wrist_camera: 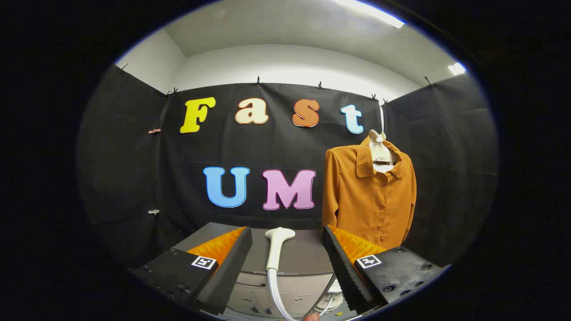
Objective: Iron the clothes twice with a garment steamer, once on the left side and once on the right side.
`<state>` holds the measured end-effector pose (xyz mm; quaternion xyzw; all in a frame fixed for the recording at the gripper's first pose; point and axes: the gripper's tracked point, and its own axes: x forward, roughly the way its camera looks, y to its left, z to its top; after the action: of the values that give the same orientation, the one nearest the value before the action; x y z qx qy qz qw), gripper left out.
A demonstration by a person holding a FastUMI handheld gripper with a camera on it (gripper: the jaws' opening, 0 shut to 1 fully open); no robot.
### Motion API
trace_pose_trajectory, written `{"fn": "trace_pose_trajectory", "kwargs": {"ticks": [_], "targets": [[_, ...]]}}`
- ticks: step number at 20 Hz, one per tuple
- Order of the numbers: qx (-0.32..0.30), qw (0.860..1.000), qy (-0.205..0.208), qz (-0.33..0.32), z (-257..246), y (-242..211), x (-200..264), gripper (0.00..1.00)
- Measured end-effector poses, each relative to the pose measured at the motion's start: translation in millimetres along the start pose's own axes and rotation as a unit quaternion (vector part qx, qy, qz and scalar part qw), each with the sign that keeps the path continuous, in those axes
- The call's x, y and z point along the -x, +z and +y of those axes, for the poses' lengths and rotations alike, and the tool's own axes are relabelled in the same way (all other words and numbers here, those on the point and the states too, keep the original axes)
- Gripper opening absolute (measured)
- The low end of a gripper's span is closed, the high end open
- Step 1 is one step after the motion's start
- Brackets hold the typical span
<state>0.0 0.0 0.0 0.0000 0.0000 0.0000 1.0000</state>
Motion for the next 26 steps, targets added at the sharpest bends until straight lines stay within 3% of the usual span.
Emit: {"fn": "trace_pose_trajectory", "kwargs": {"ticks": [17, 26], "targets": [[0.003, 1.000, -0.007, 0.013, 30, -13, -12, 0.98], [0.010, 0.986, 0.001, 0.167, 51, -127, -81, 0.98]]}}
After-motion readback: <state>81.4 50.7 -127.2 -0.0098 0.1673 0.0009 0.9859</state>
